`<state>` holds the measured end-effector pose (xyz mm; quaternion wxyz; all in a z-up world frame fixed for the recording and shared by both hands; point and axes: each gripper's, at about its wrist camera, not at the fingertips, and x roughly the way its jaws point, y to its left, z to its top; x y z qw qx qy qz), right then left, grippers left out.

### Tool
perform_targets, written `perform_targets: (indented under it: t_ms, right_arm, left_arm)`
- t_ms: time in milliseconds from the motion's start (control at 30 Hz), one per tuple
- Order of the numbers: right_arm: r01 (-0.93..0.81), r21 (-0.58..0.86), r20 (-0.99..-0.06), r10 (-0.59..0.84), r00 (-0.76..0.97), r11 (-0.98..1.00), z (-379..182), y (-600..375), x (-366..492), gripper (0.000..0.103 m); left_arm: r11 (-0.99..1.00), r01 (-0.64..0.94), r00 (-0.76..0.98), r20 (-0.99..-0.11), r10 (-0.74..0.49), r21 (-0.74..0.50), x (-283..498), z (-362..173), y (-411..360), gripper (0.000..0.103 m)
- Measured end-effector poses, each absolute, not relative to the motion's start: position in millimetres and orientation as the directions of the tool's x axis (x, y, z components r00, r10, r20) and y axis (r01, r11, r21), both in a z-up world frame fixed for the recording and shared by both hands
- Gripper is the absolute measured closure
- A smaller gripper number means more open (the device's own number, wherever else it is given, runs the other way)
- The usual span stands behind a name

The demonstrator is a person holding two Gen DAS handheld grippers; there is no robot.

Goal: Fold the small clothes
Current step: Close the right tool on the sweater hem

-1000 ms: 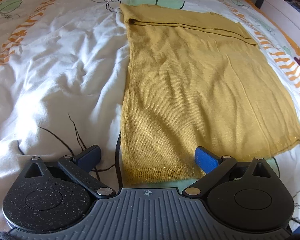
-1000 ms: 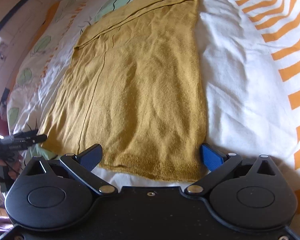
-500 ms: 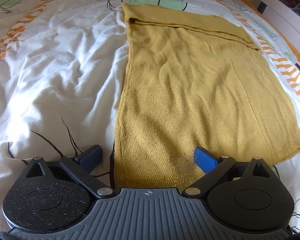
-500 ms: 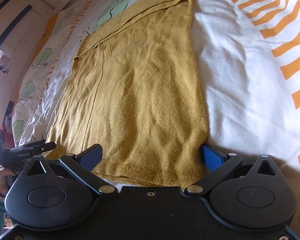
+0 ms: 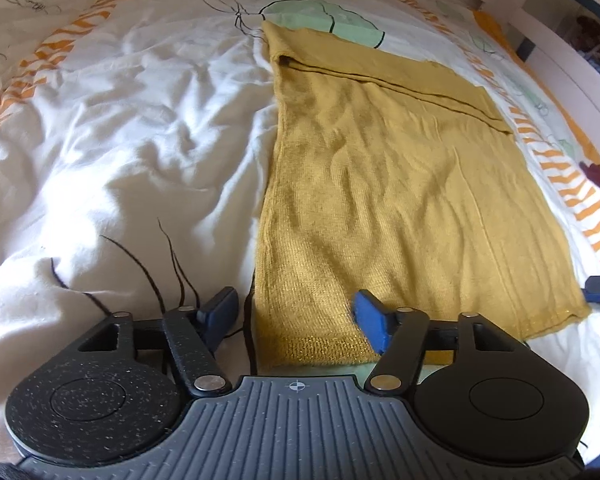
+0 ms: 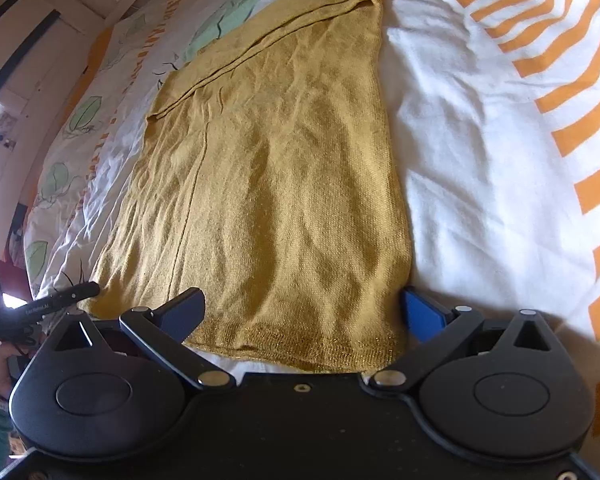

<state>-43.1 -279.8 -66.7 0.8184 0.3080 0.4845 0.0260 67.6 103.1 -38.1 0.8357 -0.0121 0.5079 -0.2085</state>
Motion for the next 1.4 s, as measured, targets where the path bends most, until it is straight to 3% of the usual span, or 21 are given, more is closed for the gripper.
perform_targets:
  t_ms: [133,233,367,400,500,867,1067,1133,1200,1300,1400]
  right_arm:
    - [0.268,0.533,-0.781,0.343,0.522,0.803,-66,-281,-43,0.003]
    - [0.287,0.519,-0.791,0.324,0.519,0.806,-66,-282,-44,0.02]
    - [0.331,0.57,-0.779,0.365,0.51,0.752,-74,-289,-46,0.076]
    - [0.337,0.581,-0.774,0.374,0.511,0.741,-75,-289,-46,0.079]
    - [0.322,0.586,-0.761,0.369,0.534,0.743,-70,-288,-49,0.083]
    - [0.281,0.609,-0.698,0.333,0.634,0.742,-43,-295,-52,0.087]
    - [0.291,0.596,-0.715,0.33,0.616,0.748,-46,-294,-49,0.087]
    - [0.289,0.595,-0.717,0.333,0.612,0.75,-47,-293,-49,0.087]
    - [0.288,0.595,-0.717,0.335,0.611,0.75,-47,-293,-49,0.087]
    - [0.289,0.597,-0.719,0.338,0.608,0.749,-48,-292,-47,0.087]
    - [0.291,0.599,-0.719,0.341,0.606,0.746,-50,-292,-46,0.087]
  left_arm:
    - [0.917,0.324,0.401,-0.845,-0.354,-0.231,67,-37,105,0.053]
    - [0.924,0.295,0.411,-0.84,-0.354,-0.245,68,-37,111,0.069]
    - [0.927,0.269,0.412,-0.839,-0.356,-0.261,70,-38,114,0.086]
    - [0.928,0.27,0.414,-0.839,-0.354,-0.258,69,-37,114,0.088]
    - [0.923,0.277,0.421,-0.829,-0.367,-0.268,67,-34,113,0.098]
    - [0.912,0.255,0.459,-0.79,-0.406,-0.32,66,-23,116,0.098]
    - [0.915,0.255,0.379,-0.839,-0.392,-0.312,69,-36,113,0.097]
    - [0.916,0.245,0.355,-0.849,-0.39,-0.318,73,-39,114,0.094]
    - [0.907,0.255,0.331,-0.851,-0.408,-0.335,75,-41,112,0.077]
    - [0.899,0.305,0.312,-0.859,-0.406,-0.314,75,-42,101,0.061]
    - [0.895,0.357,0.296,-0.876,-0.38,-0.267,74,-46,87,0.055]
